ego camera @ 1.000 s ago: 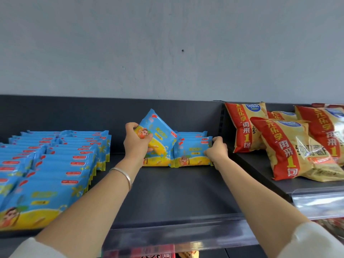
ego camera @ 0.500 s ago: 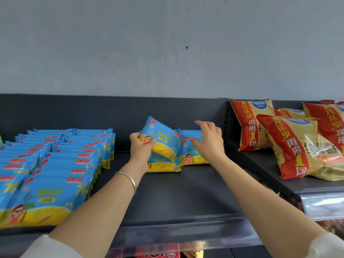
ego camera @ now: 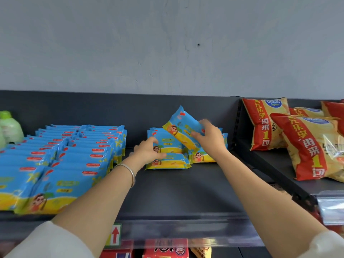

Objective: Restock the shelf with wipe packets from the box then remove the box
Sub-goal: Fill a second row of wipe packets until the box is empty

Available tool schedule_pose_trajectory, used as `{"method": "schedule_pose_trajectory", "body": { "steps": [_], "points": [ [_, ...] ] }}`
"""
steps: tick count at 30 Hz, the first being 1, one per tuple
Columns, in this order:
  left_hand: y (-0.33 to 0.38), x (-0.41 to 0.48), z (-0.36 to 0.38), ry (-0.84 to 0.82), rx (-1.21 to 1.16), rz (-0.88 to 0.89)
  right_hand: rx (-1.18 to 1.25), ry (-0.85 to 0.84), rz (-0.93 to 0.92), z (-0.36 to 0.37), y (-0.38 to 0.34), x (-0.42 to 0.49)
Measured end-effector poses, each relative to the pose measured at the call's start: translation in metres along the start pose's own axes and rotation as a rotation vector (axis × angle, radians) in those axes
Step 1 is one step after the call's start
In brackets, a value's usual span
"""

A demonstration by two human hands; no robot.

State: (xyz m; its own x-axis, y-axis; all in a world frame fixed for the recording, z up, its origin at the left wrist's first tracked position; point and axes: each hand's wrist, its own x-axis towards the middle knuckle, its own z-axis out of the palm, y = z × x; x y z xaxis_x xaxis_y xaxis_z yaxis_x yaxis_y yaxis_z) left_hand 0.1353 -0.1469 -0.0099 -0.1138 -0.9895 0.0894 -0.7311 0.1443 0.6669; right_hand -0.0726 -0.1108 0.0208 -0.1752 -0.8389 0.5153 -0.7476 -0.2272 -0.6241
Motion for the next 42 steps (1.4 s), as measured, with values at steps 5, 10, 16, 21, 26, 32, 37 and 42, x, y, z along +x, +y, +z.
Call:
{"method": "schedule_pose_trajectory", "body": {
  "steps": [5, 10, 16, 21, 26, 32, 37, 42],
  "points": [
    [-0.001, 0.002, 0.01, -0.098, 0.277, -0.045, -0.034, 0.001, -0.007, 0.006, 0.005, -0.009],
    [0.003, 0.003, 0.006, -0.191, 0.282, -0.028, 0.0, -0.001, 0.04, 0.006, 0.009, -0.008],
    [0.007, -0.001, 0.0, -0.283, 0.231, -0.012, 0.018, 0.002, 0.046, 0.005, 0.009, -0.009],
    [0.008, -0.007, -0.004, -0.3, 0.329, -0.042, 0.032, 0.004, 0.041, 0.005, 0.009, -0.009],
    [0.004, -0.01, -0.004, -0.199, 0.229, -0.087, 0.148, 0.028, 0.075, 0.004, 0.008, -0.008],
    [0.006, -0.002, -0.004, 0.114, 0.23, -0.029, 0.23, 0.088, 0.082, 0.002, 0.01, -0.008],
    [0.017, 0.001, 0.012, 0.309, 0.326, 0.008, 0.244, 0.068, 0.071, 0.003, 0.009, -0.009],
    [0.026, 0.011, 0.024, 0.432, 0.424, 0.102, 0.245, 0.056, 0.039, 0.002, 0.01, -0.008]
  ]
}}
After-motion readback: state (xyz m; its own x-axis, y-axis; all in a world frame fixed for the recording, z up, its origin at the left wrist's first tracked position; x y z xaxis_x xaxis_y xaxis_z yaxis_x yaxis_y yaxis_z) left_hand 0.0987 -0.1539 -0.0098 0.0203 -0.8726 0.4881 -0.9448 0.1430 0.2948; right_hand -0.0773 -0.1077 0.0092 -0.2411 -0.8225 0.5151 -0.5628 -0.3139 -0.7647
